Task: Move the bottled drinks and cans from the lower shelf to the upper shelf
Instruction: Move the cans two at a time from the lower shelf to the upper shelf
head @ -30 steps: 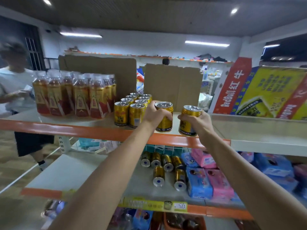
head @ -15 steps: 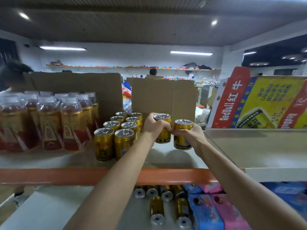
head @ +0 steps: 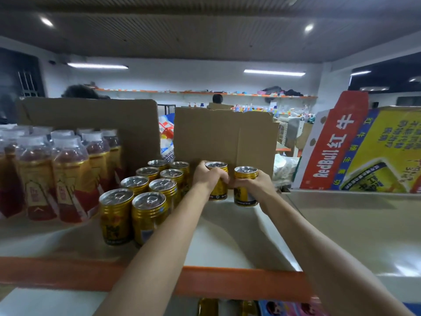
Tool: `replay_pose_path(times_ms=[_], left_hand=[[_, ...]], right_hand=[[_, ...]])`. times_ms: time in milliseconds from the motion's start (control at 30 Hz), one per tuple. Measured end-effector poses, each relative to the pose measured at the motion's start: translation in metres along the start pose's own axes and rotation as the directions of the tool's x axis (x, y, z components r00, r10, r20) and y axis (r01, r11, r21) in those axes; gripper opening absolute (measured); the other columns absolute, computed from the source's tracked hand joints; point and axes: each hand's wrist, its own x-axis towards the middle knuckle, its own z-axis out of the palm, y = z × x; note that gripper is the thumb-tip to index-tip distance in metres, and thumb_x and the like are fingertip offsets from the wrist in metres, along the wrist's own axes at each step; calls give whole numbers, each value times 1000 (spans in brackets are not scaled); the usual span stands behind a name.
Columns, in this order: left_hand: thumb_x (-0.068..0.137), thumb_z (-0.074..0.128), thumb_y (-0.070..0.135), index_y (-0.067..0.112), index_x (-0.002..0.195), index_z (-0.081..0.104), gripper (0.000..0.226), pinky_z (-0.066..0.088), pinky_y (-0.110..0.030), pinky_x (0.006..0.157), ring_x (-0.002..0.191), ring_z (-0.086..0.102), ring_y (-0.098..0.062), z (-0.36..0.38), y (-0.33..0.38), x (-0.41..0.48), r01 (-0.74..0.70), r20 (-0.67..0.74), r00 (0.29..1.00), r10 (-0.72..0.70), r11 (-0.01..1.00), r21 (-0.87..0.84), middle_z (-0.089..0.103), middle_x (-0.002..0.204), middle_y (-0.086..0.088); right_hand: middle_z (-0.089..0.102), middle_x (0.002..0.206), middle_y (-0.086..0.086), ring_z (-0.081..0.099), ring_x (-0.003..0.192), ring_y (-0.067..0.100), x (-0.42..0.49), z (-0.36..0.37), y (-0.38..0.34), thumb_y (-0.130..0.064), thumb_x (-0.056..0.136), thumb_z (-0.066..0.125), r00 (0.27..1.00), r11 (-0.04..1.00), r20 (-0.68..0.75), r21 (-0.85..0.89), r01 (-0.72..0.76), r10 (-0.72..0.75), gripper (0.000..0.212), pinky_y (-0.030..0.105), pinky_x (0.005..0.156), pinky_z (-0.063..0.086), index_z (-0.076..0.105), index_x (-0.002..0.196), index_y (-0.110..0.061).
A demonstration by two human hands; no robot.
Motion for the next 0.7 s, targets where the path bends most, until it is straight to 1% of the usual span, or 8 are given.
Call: replay_pose_path(times_ms=[67, 133, 233, 367, 500, 600, 667, 700], left_hand=[[50, 71, 5, 14, 120, 51, 73, 50, -35, 87, 107, 55, -27, 1, -2, 6, -7, -18, 1000, 7, 1000, -4, 59, 120, -6], [49, 70, 3, 14, 125, 53, 78, 49, -34, 87, 109, 55, -27, 3, -5, 12, 1, -13, 1000, -1, 1000, 2, 59, 119, -5], [33, 64, 10, 11, 100, 61, 67, 46, -28, 70, 95, 60, -25, 4, -8, 15, -1, -28, 1000, 1, 1000, -7, 66, 101, -6], [33, 58, 11, 9, 100, 60, 67, 39, -24, 63, 85, 56, -19, 5, -13, 21, -1, -54, 999, -1, 999, -38, 63, 98, -5], [36, 56, 12, 10, 102, 58, 66, 38, -23, 61, 85, 55, -18, 7, -17, 22, -20, -66, 998, 18, 999, -28, 62, 102, -7], [37, 59, 13, 11, 104, 56, 67, 37, -22, 59, 89, 55, -20, 10, -20, 23, -31, -104, 994, 29, 999, -15, 60, 108, -9], [41, 63, 10, 10, 104, 55, 64, 38, -22, 59, 88, 55, -20, 12, -23, 25, -32, -124, 992, 29, 999, -19, 58, 107, -8], [43, 65, 9, 9, 104, 54, 62, 39, -23, 59, 89, 56, -21, 13, -24, 26, -26, -134, 991, 24, 1000, -17, 59, 105, -8]], right_hand=[[75, 90, 11, 66, 70, 16, 8, 3, 3, -6, 55, 90, 1000, 1000, 16, 2, -13, 13, 38, 29, 67, 54, 73, 90, -8], [74, 82, 5, 65, 67, 13, 13, 6, 6, -2, 57, 88, 999, 1000, 36, 9, -15, 15, 33, 27, 66, 53, 71, 83, -13], [70, 72, -3, 64, 66, 12, 22, 12, 14, 6, 60, 84, 997, 999, 83, 34, 8, -11, 33, 25, 66, 53, 68, 77, -17], [72, 78, -2, 66, 69, 10, 32, 17, 22, 2, 61, 88, 992, 997, 116, 57, 43, -50, 34, 21, 65, 54, 71, 87, -12], [76, 90, 4, 71, 80, 13, 36, 9, 28, -4, 62, 90, 981, 997, 181, 29, 70, -74, 38, 29, 77, 57, 71, 94, -11], [75, 98, 14, 72, 90, 23, 41, 2, 32, -5, 56, 91, 968, 997, 245, -41, 64, -52, 57, 35, 84, 59, 67, 107, -5], [72, 104, 13, 70, 96, 25, 42, 1, 35, -16, 42, 89, 975, 997, 222, -76, 22, -5, 83, 38, 87, 59, 58, 118, -7], [70, 106, 10, 69, 98, 24, 41, 0, 35, -18, 40, 86, 977, 996, 213, -90, 8, 11, 88, 38, 87, 58, 54, 121, -9]])
